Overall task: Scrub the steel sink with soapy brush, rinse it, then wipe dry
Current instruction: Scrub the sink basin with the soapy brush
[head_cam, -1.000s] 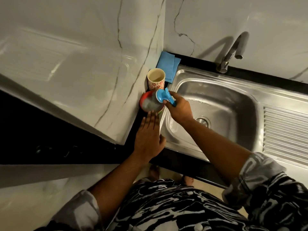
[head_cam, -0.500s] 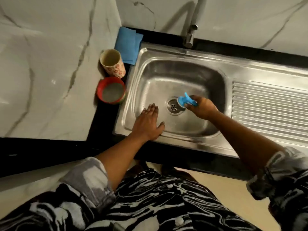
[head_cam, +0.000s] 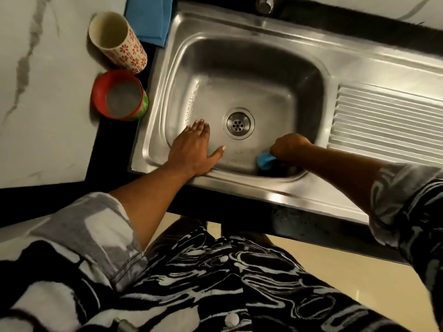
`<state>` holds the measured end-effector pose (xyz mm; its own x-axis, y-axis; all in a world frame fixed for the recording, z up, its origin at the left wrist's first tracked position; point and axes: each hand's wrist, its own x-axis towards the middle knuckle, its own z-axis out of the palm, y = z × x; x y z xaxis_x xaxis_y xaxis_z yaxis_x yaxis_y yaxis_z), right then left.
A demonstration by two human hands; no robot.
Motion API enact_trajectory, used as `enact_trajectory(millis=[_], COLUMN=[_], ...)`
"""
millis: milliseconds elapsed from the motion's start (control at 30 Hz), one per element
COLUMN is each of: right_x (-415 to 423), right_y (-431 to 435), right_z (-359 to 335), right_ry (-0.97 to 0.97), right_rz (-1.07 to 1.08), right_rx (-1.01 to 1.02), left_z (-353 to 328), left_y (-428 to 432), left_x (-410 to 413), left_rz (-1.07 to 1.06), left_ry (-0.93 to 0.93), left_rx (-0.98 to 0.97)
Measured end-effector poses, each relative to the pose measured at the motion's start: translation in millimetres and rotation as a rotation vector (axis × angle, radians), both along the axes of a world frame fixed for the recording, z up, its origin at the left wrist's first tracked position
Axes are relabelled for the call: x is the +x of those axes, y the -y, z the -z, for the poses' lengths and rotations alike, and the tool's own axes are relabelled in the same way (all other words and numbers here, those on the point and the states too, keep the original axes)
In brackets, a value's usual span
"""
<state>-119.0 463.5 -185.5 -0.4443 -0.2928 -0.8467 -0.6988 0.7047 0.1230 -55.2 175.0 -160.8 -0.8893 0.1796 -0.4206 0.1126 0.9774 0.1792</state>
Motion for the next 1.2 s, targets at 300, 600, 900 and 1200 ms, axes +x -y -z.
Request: enact_trajectory(millis=[300,600,900,1200], right_x=[15,-13,13,17], right_y=[97,18,124,28], right_z=[32,-13,16,2], right_ry=[0.049,0.007,0.046,-0.078], right_rz=[0.363,0.138,0.427,0.331], right_rx=[-0.32,0.198,-0.22,0.052], left_z=[-3,-4,-2,0], left_y=[-2,0,1,3], left_x=[-7,-7,-8,-7], left_rz=[0.002,0.02,0.022,0.026], left_ry=[-0.007,-0.024,-0.008,-0.026], left_rx=[0.022,0.025,0.049,0.06])
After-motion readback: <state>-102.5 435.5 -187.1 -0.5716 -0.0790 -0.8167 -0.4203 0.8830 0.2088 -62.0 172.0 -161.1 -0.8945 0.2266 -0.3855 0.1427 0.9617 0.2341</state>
